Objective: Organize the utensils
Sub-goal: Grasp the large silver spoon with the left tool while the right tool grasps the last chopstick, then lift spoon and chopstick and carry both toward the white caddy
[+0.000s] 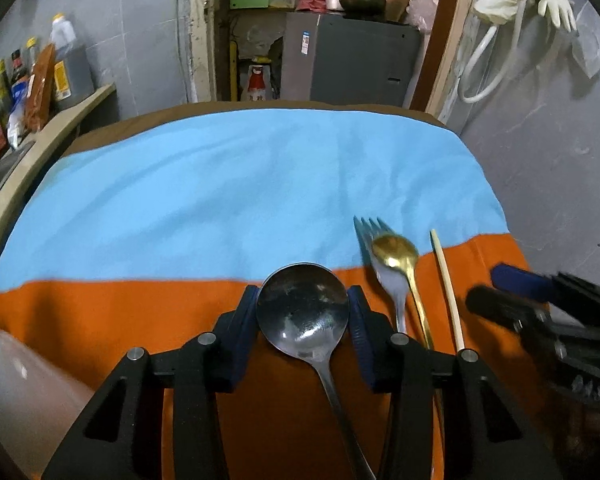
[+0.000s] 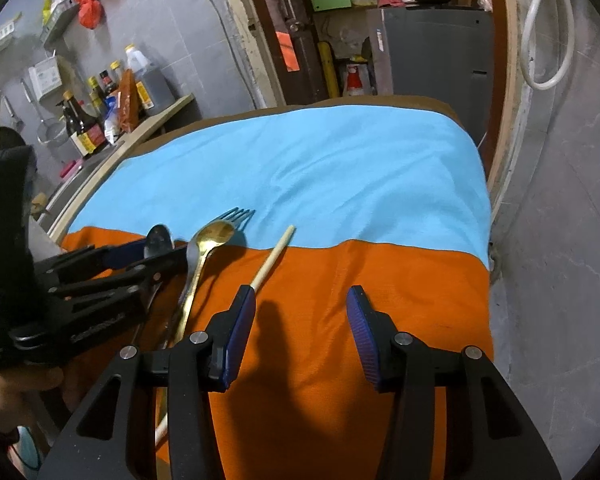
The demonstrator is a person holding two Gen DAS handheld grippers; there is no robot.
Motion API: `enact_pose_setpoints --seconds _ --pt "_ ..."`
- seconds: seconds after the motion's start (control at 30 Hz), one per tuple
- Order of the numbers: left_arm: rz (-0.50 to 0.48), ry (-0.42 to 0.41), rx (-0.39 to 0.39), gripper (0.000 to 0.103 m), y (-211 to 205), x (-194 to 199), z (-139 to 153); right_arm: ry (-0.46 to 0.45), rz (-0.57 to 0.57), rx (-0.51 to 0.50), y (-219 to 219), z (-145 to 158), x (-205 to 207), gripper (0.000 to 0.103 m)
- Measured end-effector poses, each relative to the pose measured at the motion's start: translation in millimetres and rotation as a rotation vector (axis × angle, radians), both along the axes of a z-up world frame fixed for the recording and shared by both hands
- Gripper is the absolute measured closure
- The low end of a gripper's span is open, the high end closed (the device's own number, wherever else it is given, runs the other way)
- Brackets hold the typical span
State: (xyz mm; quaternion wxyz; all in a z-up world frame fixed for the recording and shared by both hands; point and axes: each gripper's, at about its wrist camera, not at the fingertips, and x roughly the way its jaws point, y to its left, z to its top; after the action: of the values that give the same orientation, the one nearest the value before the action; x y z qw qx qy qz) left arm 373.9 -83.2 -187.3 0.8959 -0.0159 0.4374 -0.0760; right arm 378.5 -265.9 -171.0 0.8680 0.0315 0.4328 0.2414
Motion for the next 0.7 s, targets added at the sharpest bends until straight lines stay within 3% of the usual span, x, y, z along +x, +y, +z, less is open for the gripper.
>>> enact_pose_setpoints --seconds 0.2,0.4,0.57,0.6,0.7 --pt "0.006 -0.006 -0.053 0.065 8 -22 4 0.038 0.024 0.005 12 -2 10 0.076" --pt "0.005 -0.010 -0.081 0.065 10 -30 8 0.095 0.027 0.002 25 -5 23 0.077" --pt "0.011 -0.025 -0.102 0.065 14 -38 13 0.085 0.026 -0.115 44 -2 28 0.079" --pt "0.011 -0.031 -0.105 0.065 14 -40 14 0.077 0.019 -0.141 45 -2 27 0.089" --pt "0.009 -0.057 -0.114 0.065 15 -51 19 0.107 -0.019 -0.093 33 -1 28 0.099"
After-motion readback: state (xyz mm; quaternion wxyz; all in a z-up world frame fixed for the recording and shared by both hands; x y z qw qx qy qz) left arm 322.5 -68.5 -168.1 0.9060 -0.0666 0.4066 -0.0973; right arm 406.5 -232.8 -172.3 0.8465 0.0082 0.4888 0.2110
